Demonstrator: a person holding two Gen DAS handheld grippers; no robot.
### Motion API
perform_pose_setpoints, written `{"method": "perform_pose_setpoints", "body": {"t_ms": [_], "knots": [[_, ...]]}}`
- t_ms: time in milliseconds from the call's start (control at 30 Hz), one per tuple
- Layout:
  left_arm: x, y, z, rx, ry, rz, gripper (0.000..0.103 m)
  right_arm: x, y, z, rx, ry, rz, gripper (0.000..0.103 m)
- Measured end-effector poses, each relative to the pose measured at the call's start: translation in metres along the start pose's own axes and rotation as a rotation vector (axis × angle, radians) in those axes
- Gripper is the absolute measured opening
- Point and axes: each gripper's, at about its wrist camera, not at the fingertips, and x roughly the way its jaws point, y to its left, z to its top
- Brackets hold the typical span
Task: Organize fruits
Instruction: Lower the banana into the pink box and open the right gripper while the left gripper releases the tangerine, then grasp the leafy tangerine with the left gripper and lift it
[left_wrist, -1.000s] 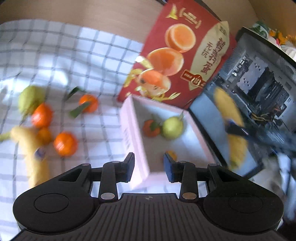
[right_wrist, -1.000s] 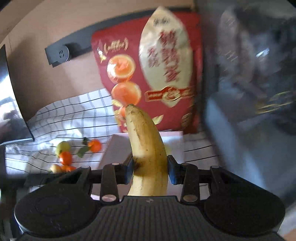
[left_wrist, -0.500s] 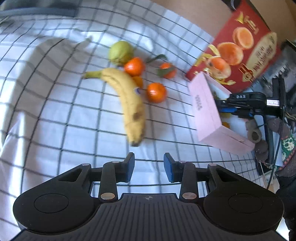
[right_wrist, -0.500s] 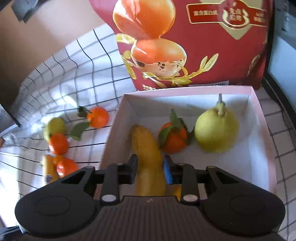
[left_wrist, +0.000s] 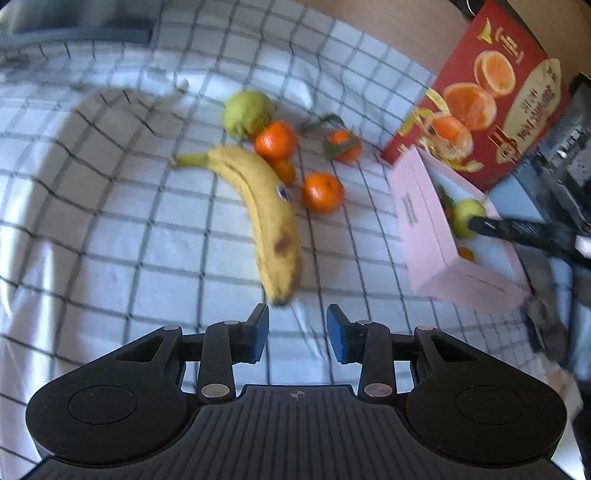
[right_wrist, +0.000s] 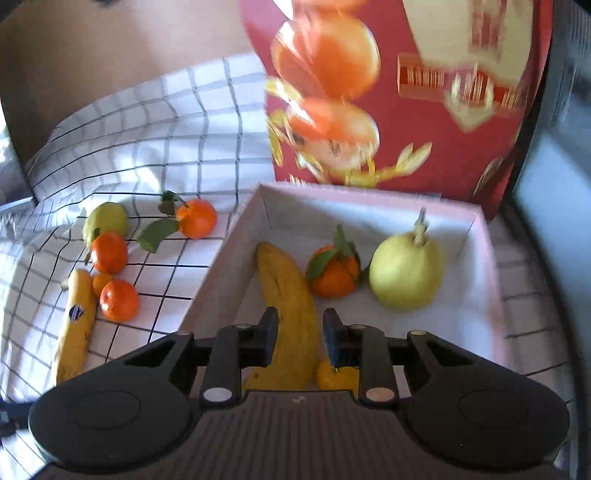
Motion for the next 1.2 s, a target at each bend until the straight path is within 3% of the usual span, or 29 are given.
{"method": "perform_pose_setpoints", "body": {"t_ms": [67,133,200,233,467,733,900,1067,1100,1200], "knots": [[0.000,0.000,0.007,-0.003,-0.032,0.035,0.038,-0.020,0.011,-0.008,-0.057,-0.063,-0.020,0.027],[0.002,0.000,0.016,-0.011,-0.052,0.055,0.038,-0.042,0.023,-0.019,-0.119,-0.135,-0.026,0.037],[0.004,-0.002,0.024,-0.010,-0.065,0.062,0.038,-0.060,0.032,-0.028,-0.158,-0.204,-0.006,0.057],[0.005,-0.003,0.027,-0.004,-0.068,0.061,0.038,-0.069,0.036,-0.032,-0.176,-0.233,0.012,0.060],[0.020,-0.028,0.058,0.126,-0.080,0.000,0.038,-0.089,0.068,-0.052,-0.208,-0.312,0.056,0.062],[0.065,-0.073,0.127,0.278,-0.117,-0.032,0.038,-0.093,0.093,-0.085,-0.252,-0.292,0.057,0.062],[0.118,-0.090,0.163,0.217,-0.103,-0.005,0.038,-0.090,0.094,-0.098,-0.202,-0.233,0.073,0.062],[0.164,-0.110,0.164,0.322,-0.066,0.132,0.039,-0.093,0.085,-0.112,-0.151,-0.190,0.052,0.062],[0.171,-0.110,0.162,0.335,-0.063,0.157,0.044,-0.094,0.082,-0.115,-0.140,-0.183,0.041,0.062],[0.176,-0.111,0.157,0.332,-0.103,0.123,0.048,-0.095,0.070,-0.122,-0.098,-0.165,0.015,0.062]]}}
